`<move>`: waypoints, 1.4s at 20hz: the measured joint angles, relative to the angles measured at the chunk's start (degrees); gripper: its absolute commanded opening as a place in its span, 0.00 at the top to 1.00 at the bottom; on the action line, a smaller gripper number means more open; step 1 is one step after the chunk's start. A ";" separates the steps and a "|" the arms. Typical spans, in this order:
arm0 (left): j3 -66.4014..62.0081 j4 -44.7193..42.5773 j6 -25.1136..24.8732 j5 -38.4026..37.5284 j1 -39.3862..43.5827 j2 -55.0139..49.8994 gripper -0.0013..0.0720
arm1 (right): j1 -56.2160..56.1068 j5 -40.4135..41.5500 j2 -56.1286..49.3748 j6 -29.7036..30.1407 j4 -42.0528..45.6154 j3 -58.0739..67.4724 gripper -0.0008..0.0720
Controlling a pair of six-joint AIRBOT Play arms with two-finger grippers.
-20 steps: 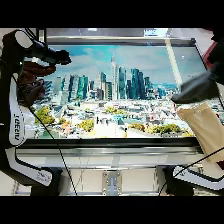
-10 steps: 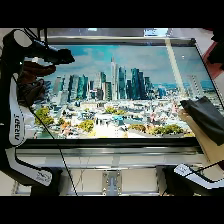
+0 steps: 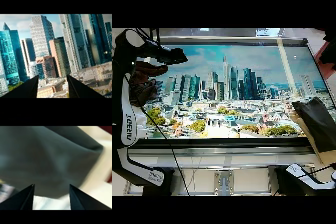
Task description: Fold the shirts.
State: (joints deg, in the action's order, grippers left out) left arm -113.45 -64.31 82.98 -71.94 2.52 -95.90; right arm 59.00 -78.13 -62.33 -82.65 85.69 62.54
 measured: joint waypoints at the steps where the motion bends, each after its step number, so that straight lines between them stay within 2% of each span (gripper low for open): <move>1: 0.00 0.04 0.02 0.00 0.00 0.00 0.41 | -0.50 1.49 1.33 1.18 -6.80 0.66 0.30; 3: 0.00 0.15 0.15 0.00 0.00 -0.02 0.41 | -3.13 4.28 3.78 5.16 -23.63 1.51 0.30; 5: 0.00 0.17 1.07 -0.04 0.00 0.00 0.41 | -8.26 5.81 5.14 9.07 -36.61 1.90 0.30; 6: 0.00 0.17 1.70 -0.28 0.00 0.00 0.41 | -12.22 6.58 5.60 10.99 -41.24 2.05 0.30; 8: 0.00 0.22 2.60 -1.09 0.00 0.00 0.41 | -21.75 9.38 6.10 13.60 -45.05 1.77 0.30; 12: 0.00 0.26 3.61 -1.68 0.00 0.00 0.41 | -42.38 20.02 6.32 15.32 -38.86 -1.05 0.30; 16: 0.00 0.26 3.65 -1.92 0.00 0.00 0.41 | -55.58 27.02 6.12 11.65 -31.43 -5.31 0.30; 21: 0.00 0.24 3.85 -2.05 0.00 0.00 0.41 | -62.55 25.31 6.03 6.91 -28.52 -8.24 0.30; 28: 0.00 0.26 3.85 -2.08 0.00 0.00 0.41 | -64.65 22.47 6.03 3.30 -27.80 -8.92 0.30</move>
State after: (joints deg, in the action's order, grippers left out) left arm -113.45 -64.05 86.83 -74.02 2.52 -95.90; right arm -5.65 -55.66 -56.29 -79.35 57.89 53.63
